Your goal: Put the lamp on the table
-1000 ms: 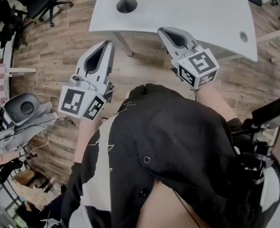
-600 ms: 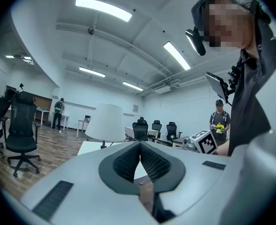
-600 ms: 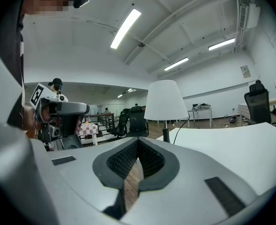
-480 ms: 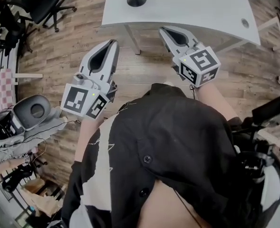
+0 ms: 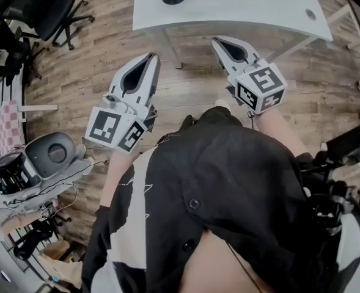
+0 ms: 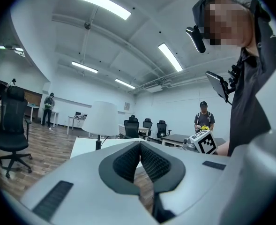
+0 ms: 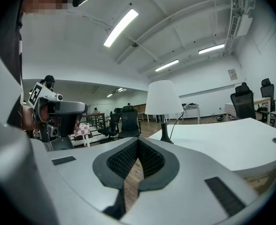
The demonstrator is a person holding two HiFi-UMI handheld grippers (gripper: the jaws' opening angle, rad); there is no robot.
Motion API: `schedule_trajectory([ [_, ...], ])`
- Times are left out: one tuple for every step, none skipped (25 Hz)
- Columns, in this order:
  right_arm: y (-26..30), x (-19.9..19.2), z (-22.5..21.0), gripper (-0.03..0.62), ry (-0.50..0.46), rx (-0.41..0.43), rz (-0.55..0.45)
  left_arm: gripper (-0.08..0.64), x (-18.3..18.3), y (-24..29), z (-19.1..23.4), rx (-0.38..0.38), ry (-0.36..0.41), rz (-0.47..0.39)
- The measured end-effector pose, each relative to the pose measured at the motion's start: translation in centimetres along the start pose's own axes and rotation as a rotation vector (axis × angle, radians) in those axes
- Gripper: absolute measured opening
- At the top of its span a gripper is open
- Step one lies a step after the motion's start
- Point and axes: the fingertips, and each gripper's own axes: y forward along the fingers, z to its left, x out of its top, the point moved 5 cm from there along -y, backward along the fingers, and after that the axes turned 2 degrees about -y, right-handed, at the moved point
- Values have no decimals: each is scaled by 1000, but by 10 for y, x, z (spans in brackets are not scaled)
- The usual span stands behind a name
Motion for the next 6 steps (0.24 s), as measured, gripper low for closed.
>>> schedule_trajectory([
  [0,3,-2,17,0,-5,1,14,2,2,0,-5,0,1],
  [-1,7,-4,17,-3,-8,2,14,5,3,-1,-8,1,1],
  [-3,10,-6,17,-6,-12,3,14,8,4,-2,-11,3,1],
  [-6,14,-6,17,-8,-16,3,14,11,3,-5,-13,4,-1],
  [-10,17,-6,17,-10,-21,4,14,15,2,-8,-15,5,-3],
  [-14,21,-5,17,-12,-26,4,14,18,0,-12,-17,6,-5],
])
